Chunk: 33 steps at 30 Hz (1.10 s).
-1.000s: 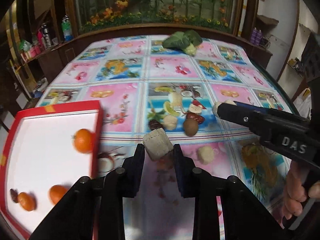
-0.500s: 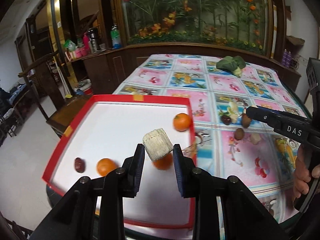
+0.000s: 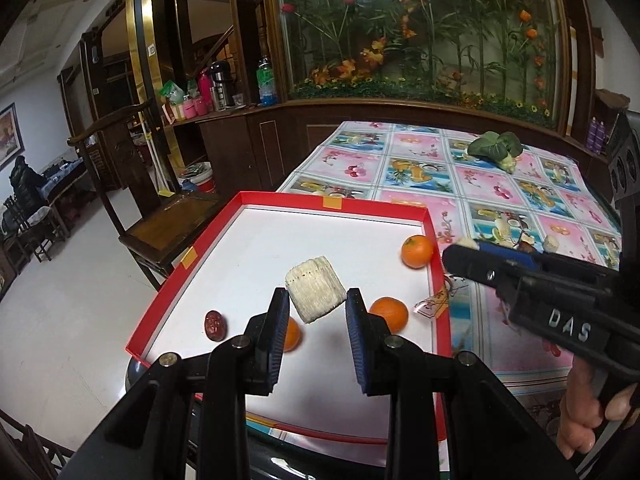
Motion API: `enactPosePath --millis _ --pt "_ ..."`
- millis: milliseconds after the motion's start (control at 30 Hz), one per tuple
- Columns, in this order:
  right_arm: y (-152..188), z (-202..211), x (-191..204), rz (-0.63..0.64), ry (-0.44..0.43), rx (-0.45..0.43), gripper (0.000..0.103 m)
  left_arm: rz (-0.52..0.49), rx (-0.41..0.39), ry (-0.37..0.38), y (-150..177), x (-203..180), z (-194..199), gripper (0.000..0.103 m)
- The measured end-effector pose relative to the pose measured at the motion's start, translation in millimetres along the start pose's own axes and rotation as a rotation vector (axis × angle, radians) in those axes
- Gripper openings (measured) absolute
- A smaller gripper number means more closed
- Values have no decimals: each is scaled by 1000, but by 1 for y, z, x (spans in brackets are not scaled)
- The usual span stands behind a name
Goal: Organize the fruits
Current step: 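Carry both beige blocks into the tray and open both grippers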
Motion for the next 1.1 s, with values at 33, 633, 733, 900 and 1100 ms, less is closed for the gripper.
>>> enactPosePath --millis 33,633,733,900,1100 --pt "3 0 4 13 -2 4 30 4 0 -2 0 2 -1 28" --pt "45 -1 29 129 -47 103 30 37 74 -34 24 24 -22 28" --pt "47 -2 29 143 -40 104 30 39 86 -32 28 25 -24 28" --pt "50 -5 30 156 -36 118 30 45 100 -38 34 30 -26 28" --pt "54 -7 33 172 -39 132 30 38 120 -37 43 29 -28 28"
Point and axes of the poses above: each gripper's, at about its wrist camera, not at the fingertips, and z roughly against the way its jaws point, x to its left, y to its underside, the point moved 10 cm from there along -z, roughly the way its jaws point, and after that the axes turned 13 degrees about y, right-handed, at the moved point
